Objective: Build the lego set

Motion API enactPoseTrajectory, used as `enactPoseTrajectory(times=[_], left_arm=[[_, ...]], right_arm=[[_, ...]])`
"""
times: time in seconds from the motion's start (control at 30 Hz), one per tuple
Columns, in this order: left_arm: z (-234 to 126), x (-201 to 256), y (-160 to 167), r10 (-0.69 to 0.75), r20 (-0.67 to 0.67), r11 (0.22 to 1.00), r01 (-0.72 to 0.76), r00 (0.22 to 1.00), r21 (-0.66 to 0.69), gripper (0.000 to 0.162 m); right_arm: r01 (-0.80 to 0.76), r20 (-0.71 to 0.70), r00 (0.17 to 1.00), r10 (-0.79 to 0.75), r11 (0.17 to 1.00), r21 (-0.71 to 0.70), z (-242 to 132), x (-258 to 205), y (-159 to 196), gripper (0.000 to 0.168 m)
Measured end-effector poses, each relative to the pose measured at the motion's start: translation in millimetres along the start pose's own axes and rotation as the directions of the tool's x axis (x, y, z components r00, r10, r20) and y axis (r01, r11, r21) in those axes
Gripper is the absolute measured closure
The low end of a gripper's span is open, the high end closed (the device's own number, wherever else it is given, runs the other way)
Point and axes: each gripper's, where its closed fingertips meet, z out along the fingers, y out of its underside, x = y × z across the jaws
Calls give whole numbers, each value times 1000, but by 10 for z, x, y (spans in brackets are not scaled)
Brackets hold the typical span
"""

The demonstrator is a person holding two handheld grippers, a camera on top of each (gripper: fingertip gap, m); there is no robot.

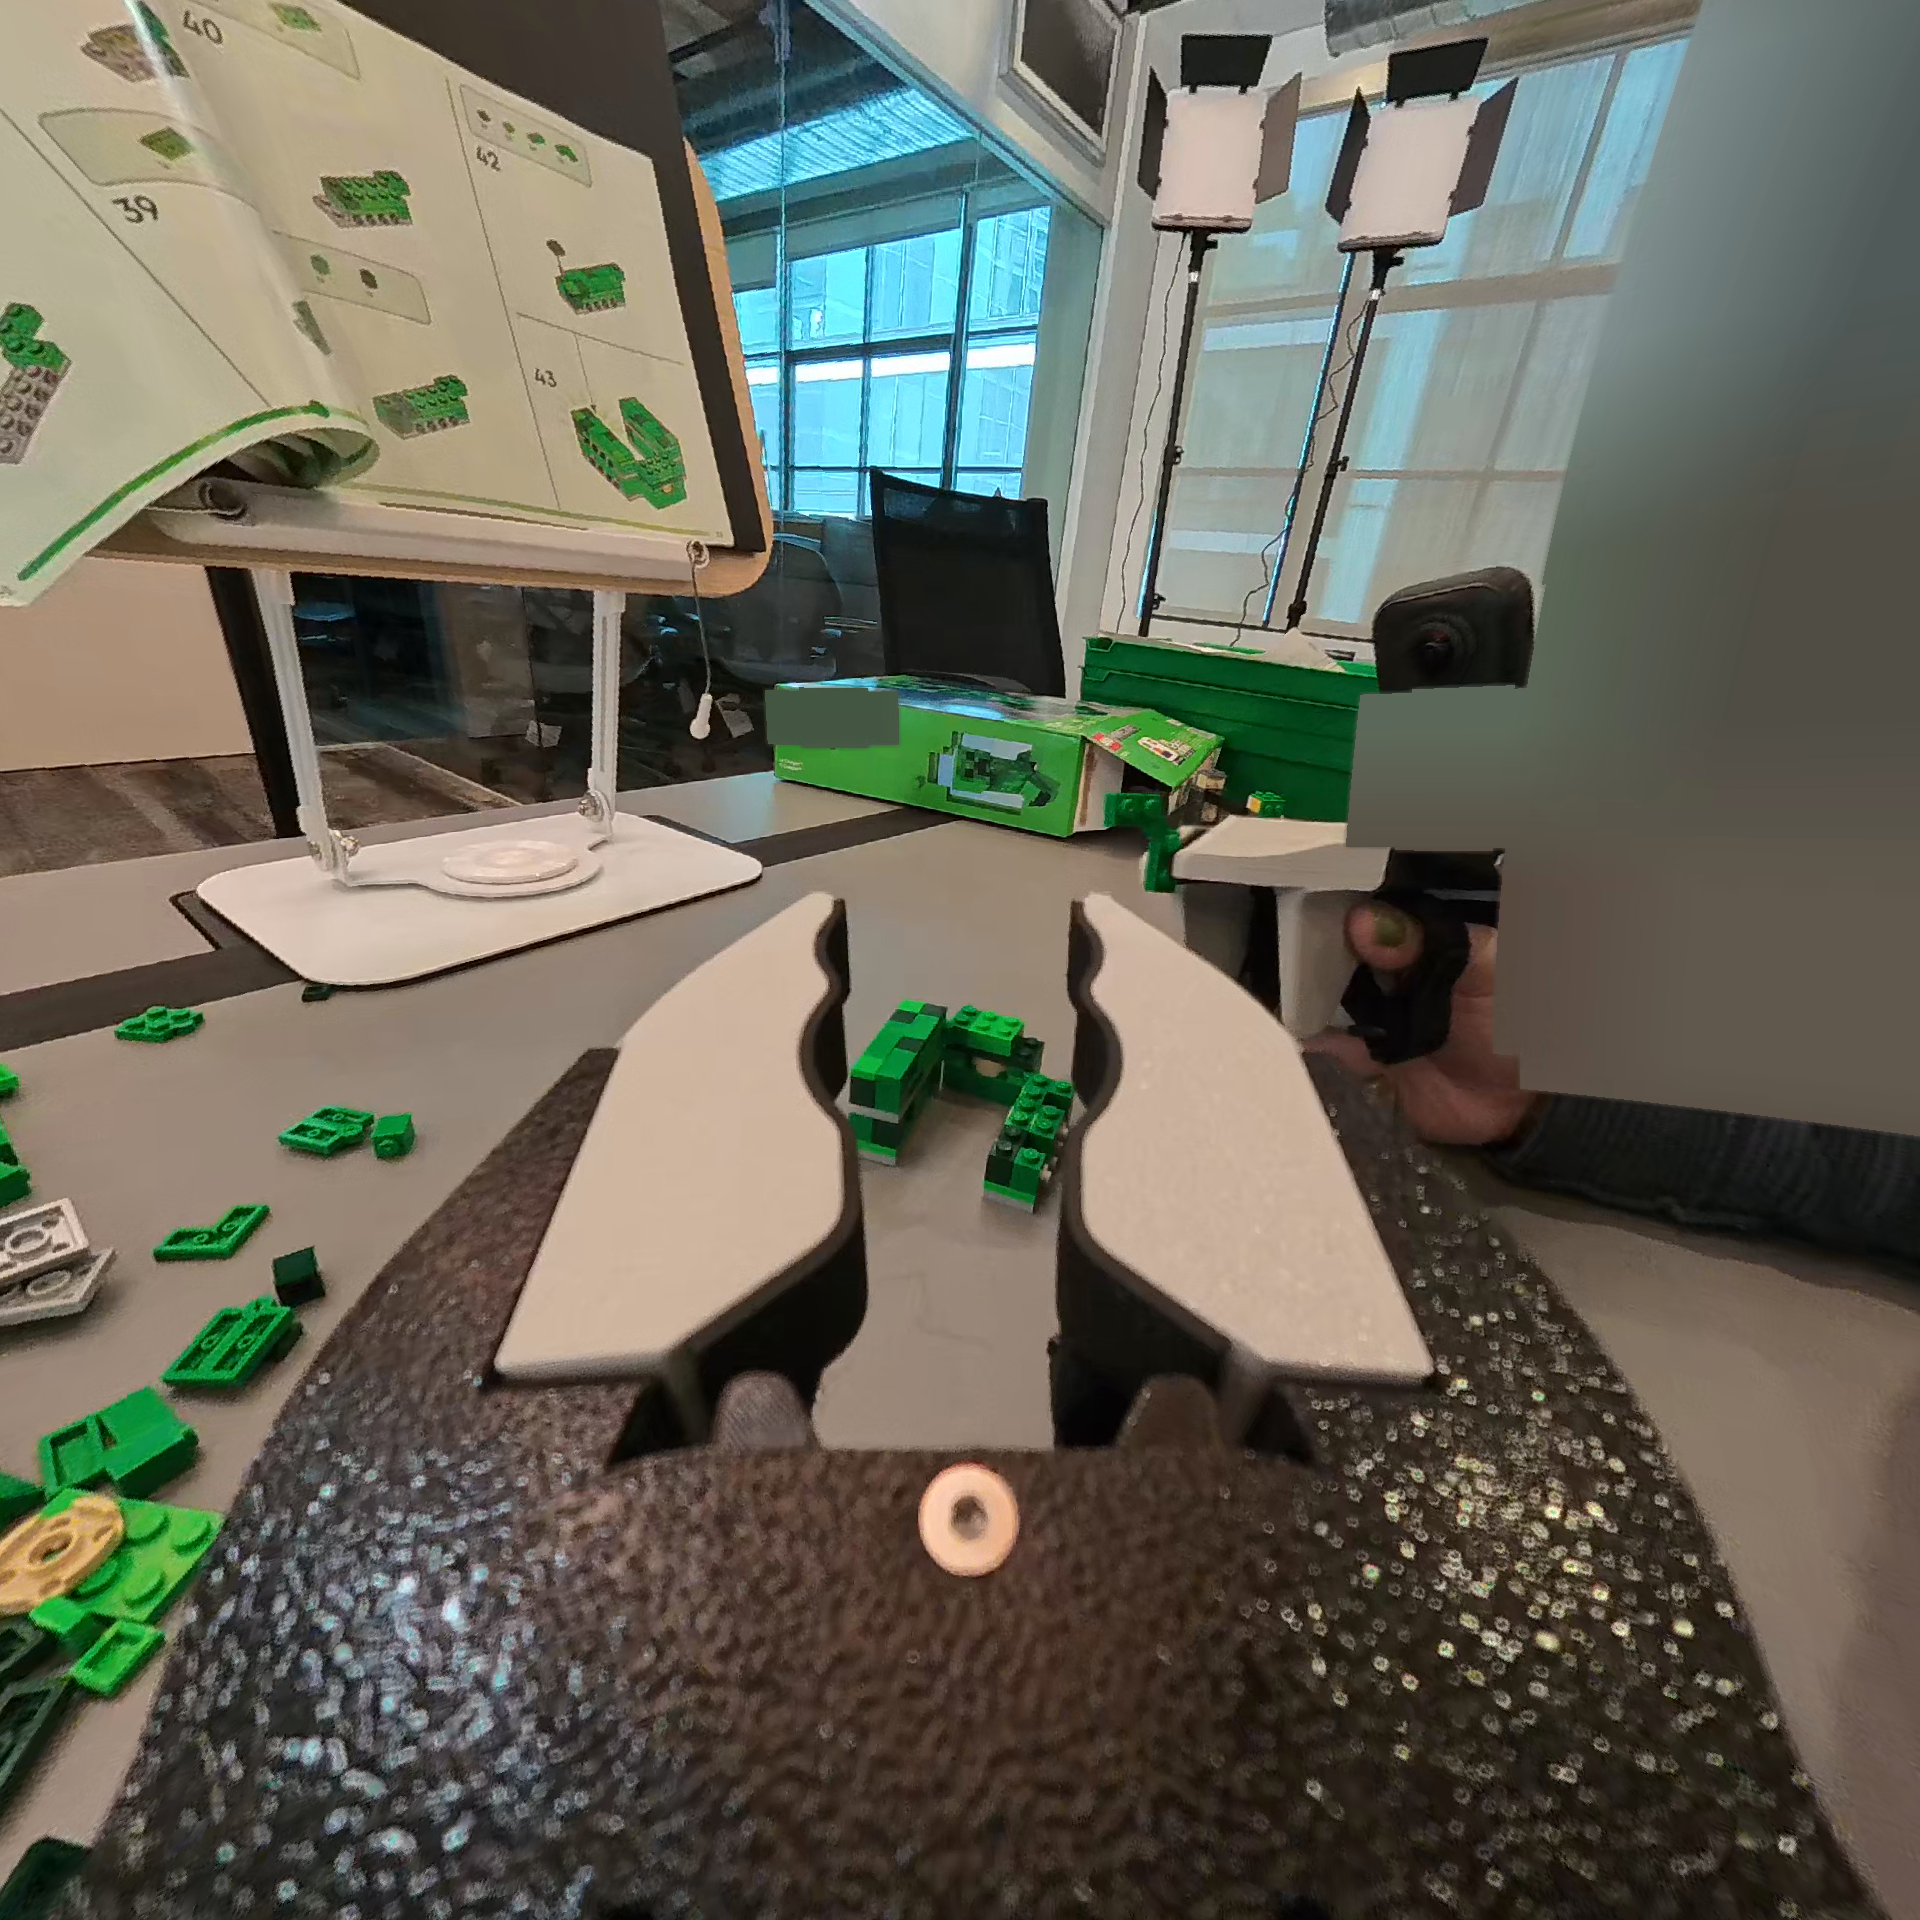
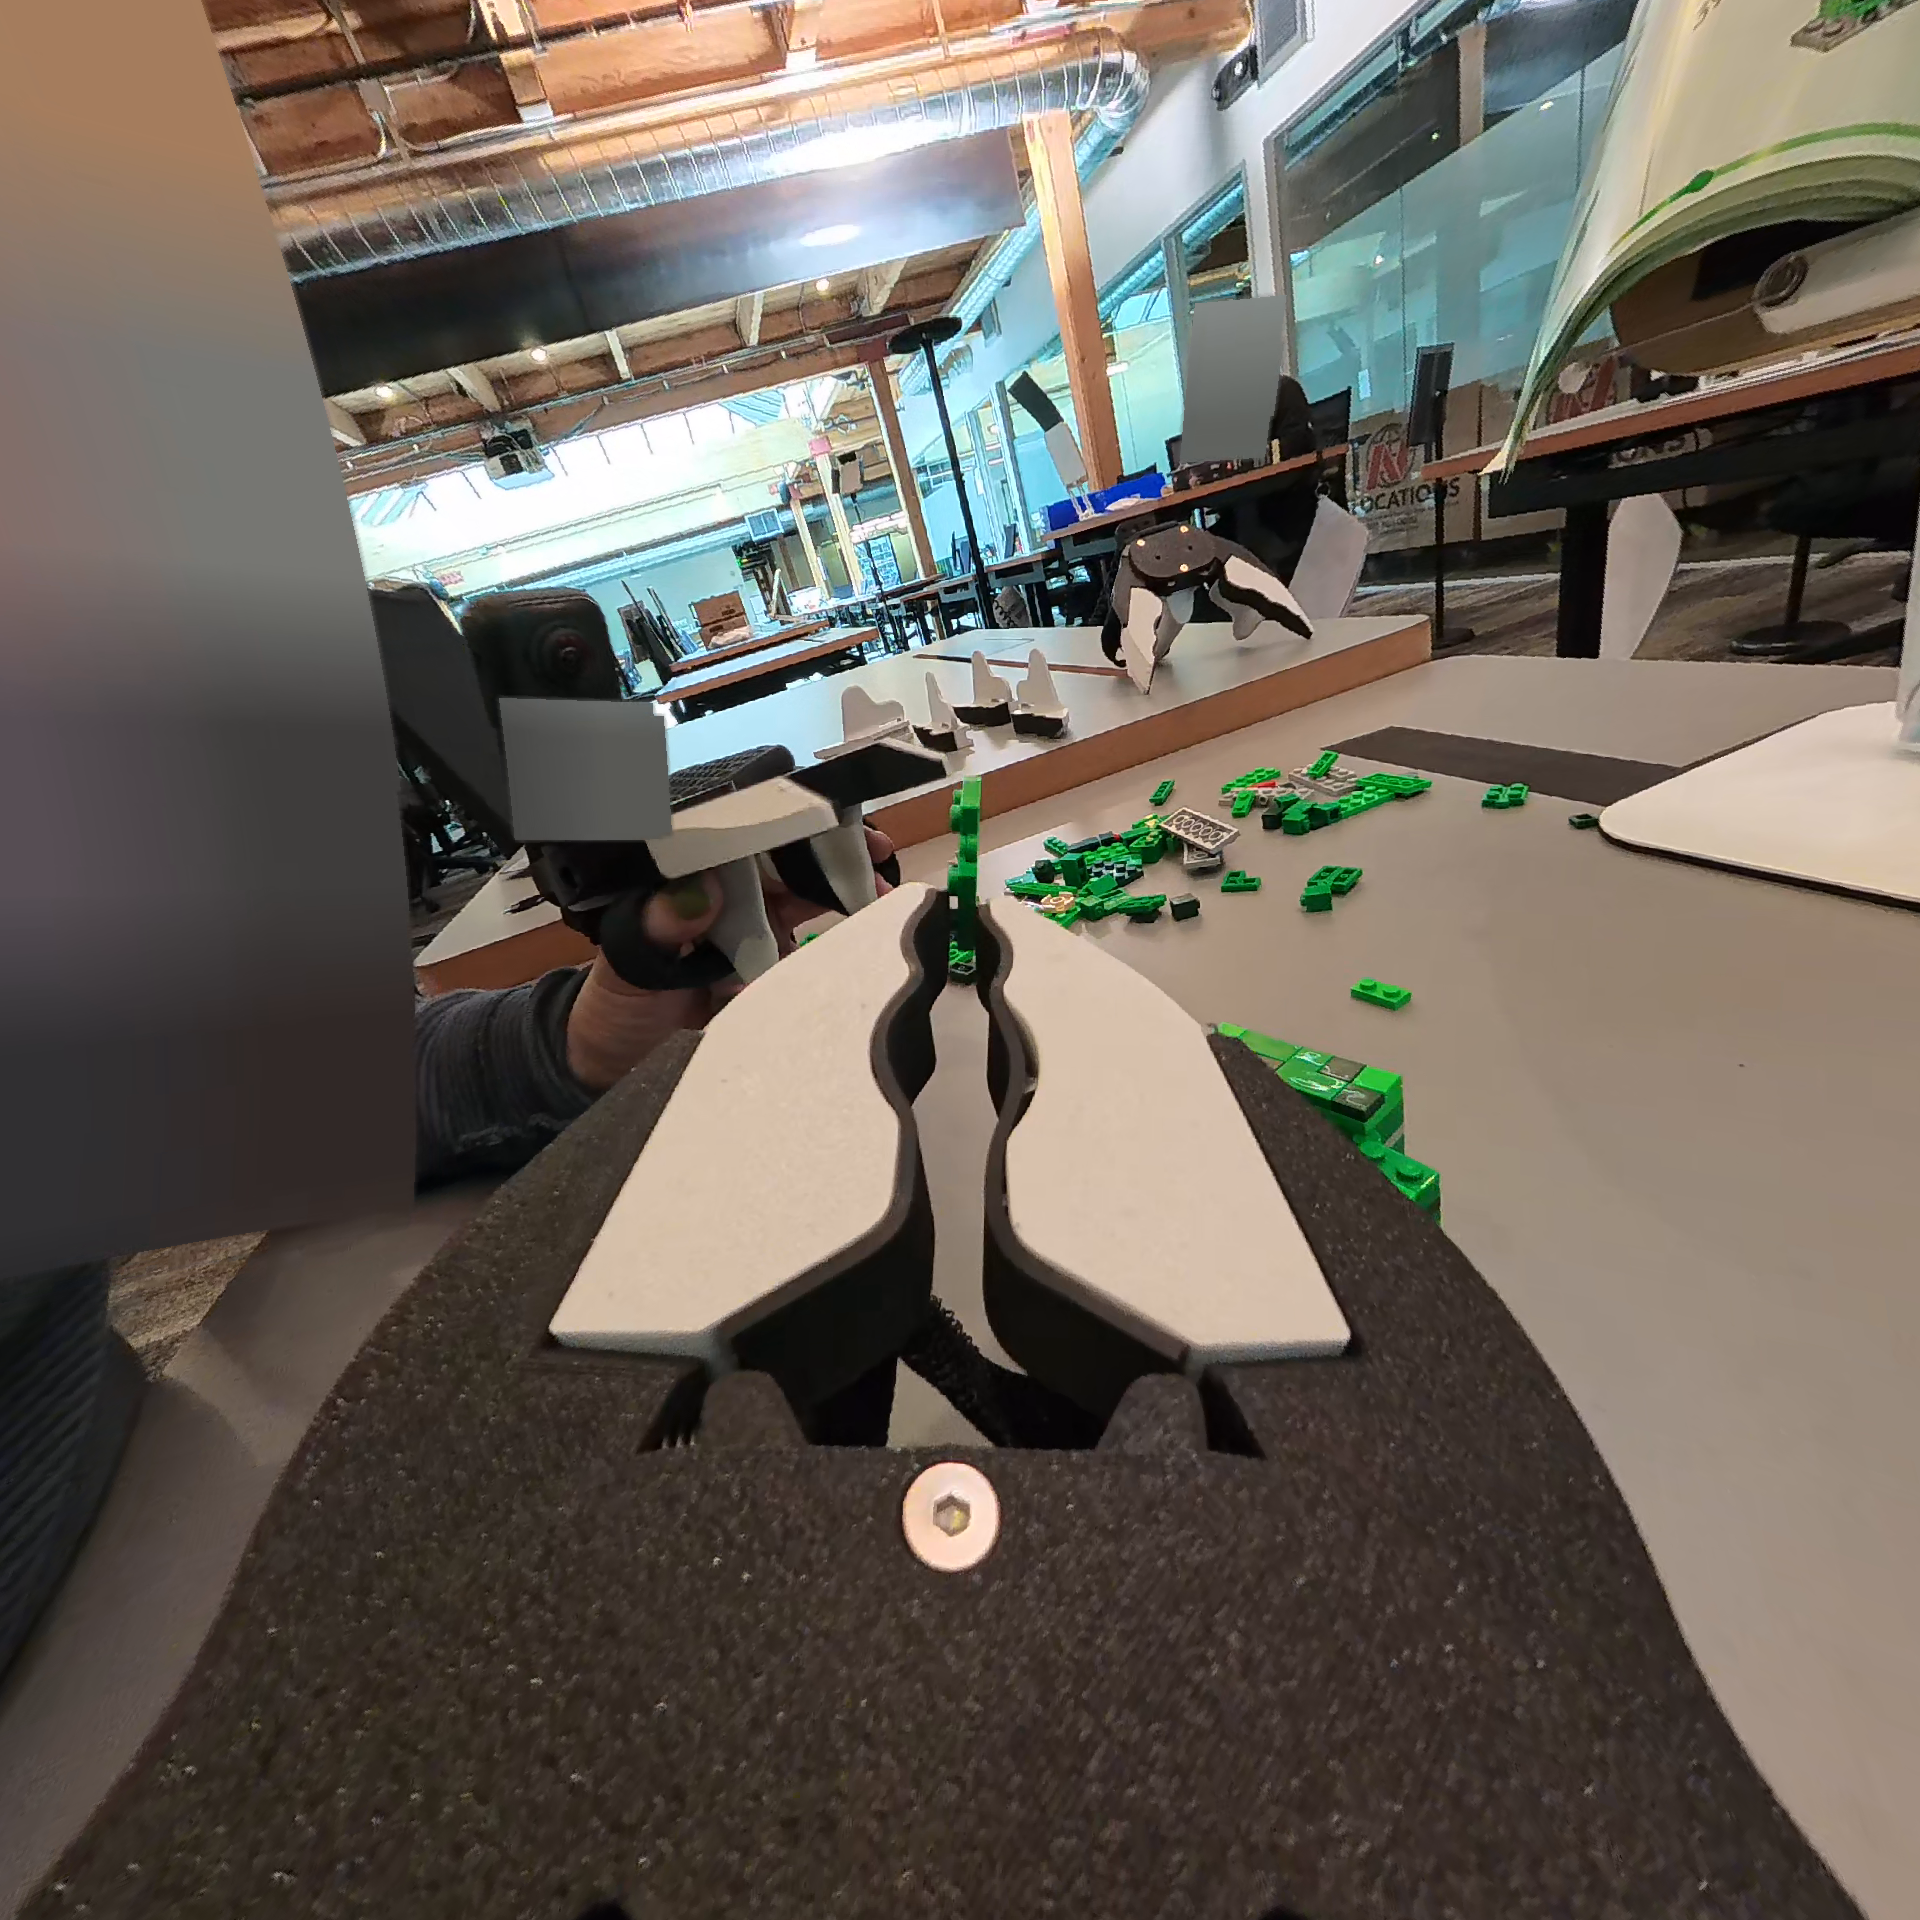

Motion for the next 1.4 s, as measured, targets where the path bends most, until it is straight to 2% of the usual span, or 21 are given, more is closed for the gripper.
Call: enactPoseTrajectory(times=[0.17,0.4,0.5,0.63,0.77,1.03,1.2,1.4], left_arm=[[-5,16,25,63,12,998,-63,998,-25,121],[-111,-133,-52,283,110,959,-277,953,-62,119],[-191,-178,-186,294,138,955,-295,946,-10,119],[-256,-107,-283,385,109,921,-389,916,18,122],[-275,17,-315,495,86,866,-499,864,27,134],[-220,69,-211,455,27,890,-455,890,-9,133],[-250,81,-286,484,60,874,-486,873,18,131],[-212,116,-208,457,22,889,-457,889,-6,129]], right_arm=[[15,-12,1000,-15,1000,-10,19,1,12,164],[-86,-22,996,85,996,-39,297,-55,-13,164],[60,-32,997,-65,991,-122,484,-91,-15,164],[330,26,942,-335,907,-260,687,-191,34,164],[455,77,887,-455,836,-308,780,-275,57,164],[487,96,871,-481,821,-298,787,-340,-4,164],[521,106,849,-518,788,-328,763,-326,36,164],[525,108,847,-521,787,-323,770,-343,42,165]])
